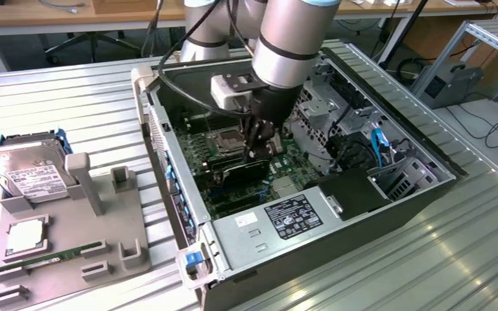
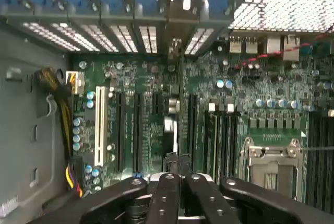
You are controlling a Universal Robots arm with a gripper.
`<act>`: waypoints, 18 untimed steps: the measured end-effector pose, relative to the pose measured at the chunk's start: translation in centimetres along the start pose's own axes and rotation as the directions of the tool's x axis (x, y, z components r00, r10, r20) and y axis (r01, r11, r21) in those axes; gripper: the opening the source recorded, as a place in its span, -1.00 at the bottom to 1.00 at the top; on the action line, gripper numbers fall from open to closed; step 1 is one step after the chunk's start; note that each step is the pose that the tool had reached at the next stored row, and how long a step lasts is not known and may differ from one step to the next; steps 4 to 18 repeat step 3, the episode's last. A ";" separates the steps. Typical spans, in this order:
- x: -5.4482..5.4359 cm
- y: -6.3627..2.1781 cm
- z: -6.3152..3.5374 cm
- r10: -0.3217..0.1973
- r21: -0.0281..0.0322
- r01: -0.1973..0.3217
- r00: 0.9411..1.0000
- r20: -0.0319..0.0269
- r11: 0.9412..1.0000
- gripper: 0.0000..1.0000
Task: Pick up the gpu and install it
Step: 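Press down on the gpu until it lock into place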
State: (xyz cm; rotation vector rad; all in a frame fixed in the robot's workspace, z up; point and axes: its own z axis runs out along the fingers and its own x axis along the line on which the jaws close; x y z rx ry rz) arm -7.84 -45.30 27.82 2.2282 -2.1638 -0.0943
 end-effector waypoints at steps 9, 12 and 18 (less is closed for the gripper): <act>0.0 -2.14 -1.06 0.000 -0.004 0.000 1.000 0.000 1.000 -0.79; 0.0 -2.14 -1.06 0.000 -0.004 0.000 1.000 0.000 1.000 -0.79; 0.0 -2.14 -1.06 0.000 -0.004 0.000 1.000 0.000 1.000 -0.79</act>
